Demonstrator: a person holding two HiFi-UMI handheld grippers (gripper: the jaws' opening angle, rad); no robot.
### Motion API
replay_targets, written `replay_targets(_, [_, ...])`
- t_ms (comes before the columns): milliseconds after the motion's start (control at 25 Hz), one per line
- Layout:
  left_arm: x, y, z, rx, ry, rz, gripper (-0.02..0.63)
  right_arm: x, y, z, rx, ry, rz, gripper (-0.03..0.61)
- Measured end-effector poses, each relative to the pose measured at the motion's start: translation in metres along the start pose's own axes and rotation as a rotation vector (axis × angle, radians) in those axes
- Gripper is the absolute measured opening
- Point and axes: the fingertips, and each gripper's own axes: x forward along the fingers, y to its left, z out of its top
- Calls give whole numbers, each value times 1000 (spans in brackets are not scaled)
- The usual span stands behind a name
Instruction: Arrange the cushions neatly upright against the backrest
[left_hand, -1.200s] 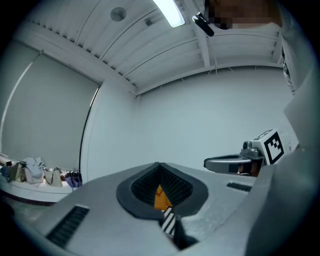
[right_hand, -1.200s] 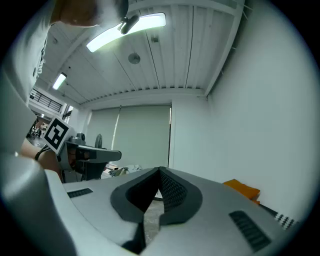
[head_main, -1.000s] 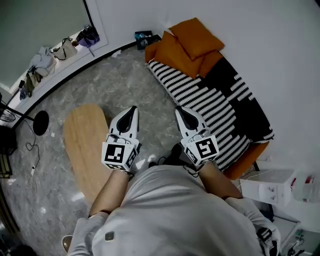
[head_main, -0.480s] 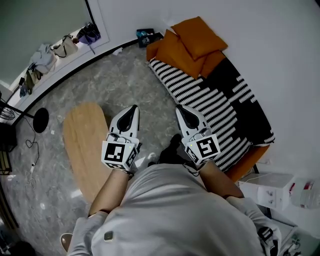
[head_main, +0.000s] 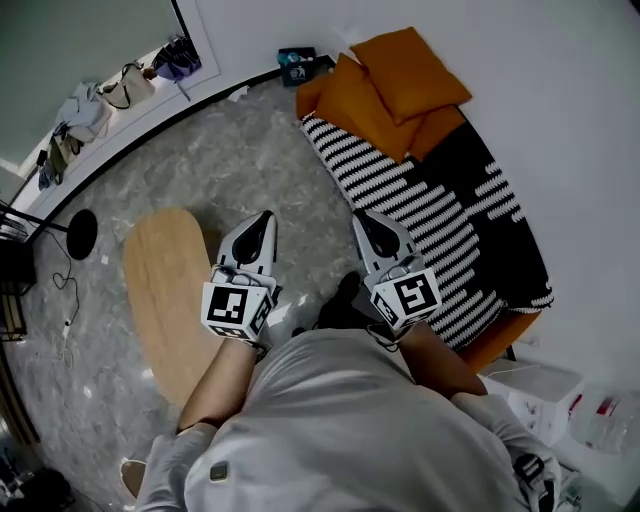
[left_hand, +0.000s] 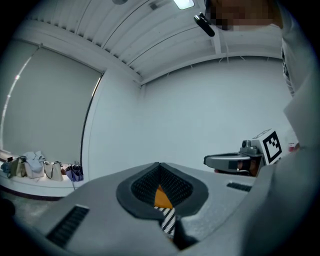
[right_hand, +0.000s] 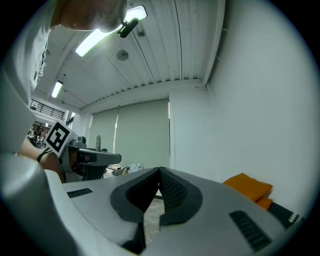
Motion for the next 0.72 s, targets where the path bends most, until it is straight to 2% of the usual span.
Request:
replay_targets(400, [158, -9, 3, 3, 10, -32, 9, 27, -173, -4, -11, 11, -97, 21])
replay_targets(720, [236, -12, 3, 19, 39, -64, 9, 41, -254, -15, 22, 20, -157, 21])
